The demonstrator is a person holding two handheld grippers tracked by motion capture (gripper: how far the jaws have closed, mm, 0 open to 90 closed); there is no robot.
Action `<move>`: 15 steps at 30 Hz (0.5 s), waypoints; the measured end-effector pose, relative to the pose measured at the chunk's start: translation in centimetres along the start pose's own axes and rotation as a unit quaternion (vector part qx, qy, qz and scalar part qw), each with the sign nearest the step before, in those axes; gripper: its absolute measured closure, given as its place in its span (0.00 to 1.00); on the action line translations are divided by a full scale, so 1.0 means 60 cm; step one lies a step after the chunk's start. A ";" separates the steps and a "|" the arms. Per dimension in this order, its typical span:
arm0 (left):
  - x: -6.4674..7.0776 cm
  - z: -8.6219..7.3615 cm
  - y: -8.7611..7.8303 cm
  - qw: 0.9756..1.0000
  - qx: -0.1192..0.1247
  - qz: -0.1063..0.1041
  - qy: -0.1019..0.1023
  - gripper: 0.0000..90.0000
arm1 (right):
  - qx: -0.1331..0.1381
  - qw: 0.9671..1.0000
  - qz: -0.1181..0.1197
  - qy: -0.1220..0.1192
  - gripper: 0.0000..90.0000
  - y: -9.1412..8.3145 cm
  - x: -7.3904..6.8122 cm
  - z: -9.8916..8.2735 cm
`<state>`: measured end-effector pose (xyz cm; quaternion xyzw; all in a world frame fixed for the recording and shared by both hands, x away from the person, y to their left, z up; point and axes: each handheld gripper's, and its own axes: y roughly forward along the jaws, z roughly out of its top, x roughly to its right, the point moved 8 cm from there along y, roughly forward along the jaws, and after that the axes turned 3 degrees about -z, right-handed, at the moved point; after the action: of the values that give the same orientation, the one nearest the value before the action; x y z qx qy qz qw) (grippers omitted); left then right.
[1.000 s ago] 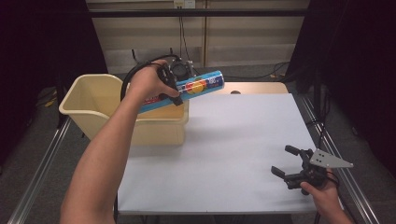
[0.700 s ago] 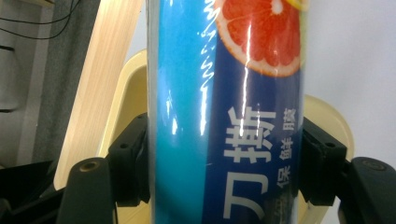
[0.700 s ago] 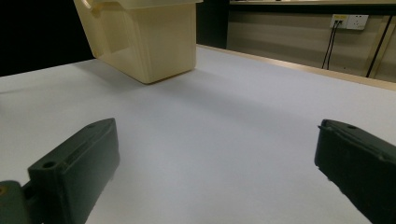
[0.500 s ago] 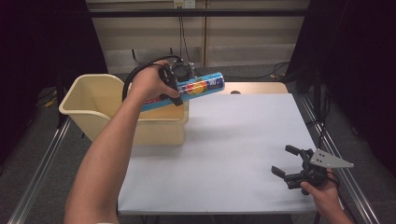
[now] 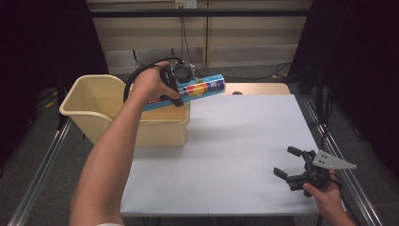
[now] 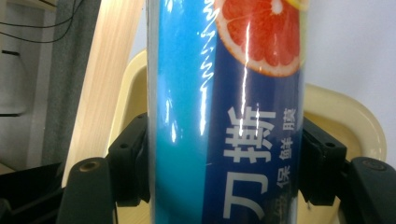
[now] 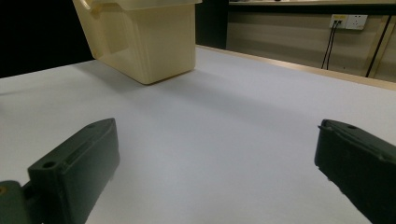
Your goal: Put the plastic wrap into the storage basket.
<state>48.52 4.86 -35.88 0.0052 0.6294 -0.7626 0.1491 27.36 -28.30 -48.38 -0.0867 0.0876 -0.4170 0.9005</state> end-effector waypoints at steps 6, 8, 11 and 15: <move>-0.004 -0.011 0.006 1.000 -0.005 0.001 0.004 0.36 | 0.000 1.000 0.000 -0.001 0.00 -0.001 0.001 0.000; -0.004 -0.013 0.007 1.000 -0.001 -0.001 0.005 0.36 | -0.001 1.000 -0.001 0.001 0.00 -0.002 0.001 0.000; -0.005 -0.018 0.009 1.000 -0.003 -0.001 0.007 0.36 | 0.001 1.000 0.000 0.001 0.00 0.000 0.001 0.000; -0.007 -0.023 0.012 1.000 -0.003 -0.003 0.005 0.36 | -0.001 1.000 0.001 -0.002 0.00 0.000 0.000 0.000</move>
<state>48.81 6.13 -36.76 0.0067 0.6324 -0.7612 0.1436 27.36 -28.27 -48.37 -0.0883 0.0867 -0.4159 0.9010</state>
